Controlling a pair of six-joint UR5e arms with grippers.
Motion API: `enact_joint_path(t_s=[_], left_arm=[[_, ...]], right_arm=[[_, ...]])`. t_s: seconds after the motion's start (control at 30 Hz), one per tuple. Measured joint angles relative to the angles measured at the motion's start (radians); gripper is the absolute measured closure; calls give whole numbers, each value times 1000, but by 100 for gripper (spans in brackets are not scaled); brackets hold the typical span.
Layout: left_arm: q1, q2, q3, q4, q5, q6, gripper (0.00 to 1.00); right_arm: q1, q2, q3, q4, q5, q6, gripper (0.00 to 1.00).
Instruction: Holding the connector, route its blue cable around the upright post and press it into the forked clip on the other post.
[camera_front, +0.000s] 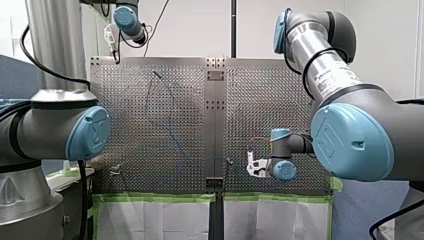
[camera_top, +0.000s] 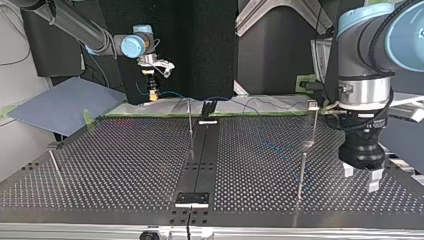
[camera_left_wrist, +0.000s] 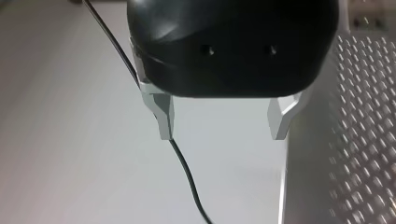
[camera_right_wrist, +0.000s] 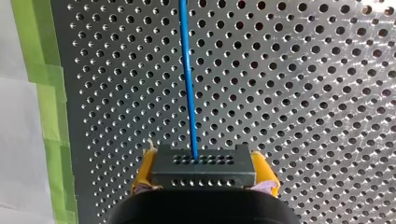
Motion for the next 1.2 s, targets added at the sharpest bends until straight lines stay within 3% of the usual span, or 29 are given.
enact_joint_path(t_s=[0.3,0.8,1.2], left_arm=[[-24,-67,82,-81,71,64,0],[-32,-192,109,-213,50,107,0],[-32,-191,125,-311,50,117,0]], right_arm=[[0,0,0,0,-2,0,100],[0,0,0,5,-2,0,100],[0,0,0,5,-2,0,100]])
